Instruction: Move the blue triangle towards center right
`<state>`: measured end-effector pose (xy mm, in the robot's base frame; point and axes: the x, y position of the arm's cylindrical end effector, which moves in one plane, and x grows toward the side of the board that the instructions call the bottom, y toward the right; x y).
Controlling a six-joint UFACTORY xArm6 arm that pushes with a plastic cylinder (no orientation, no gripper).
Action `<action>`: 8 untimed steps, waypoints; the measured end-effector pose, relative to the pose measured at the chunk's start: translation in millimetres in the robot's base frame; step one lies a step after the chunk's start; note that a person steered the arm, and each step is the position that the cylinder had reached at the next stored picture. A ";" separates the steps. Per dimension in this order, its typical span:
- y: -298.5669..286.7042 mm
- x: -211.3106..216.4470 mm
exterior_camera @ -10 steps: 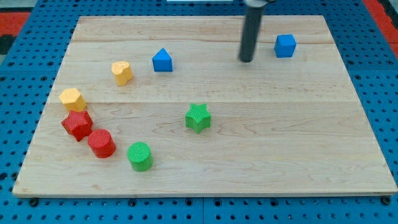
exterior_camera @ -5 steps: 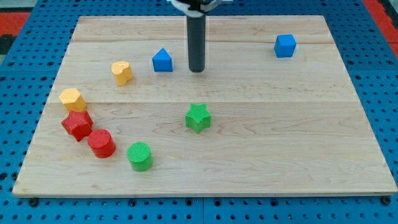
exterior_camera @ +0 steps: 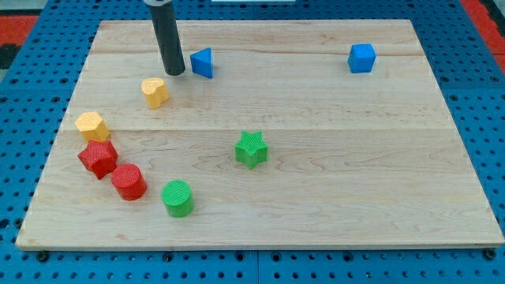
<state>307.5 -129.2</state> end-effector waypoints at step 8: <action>225.1 7.6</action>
<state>315.1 95.9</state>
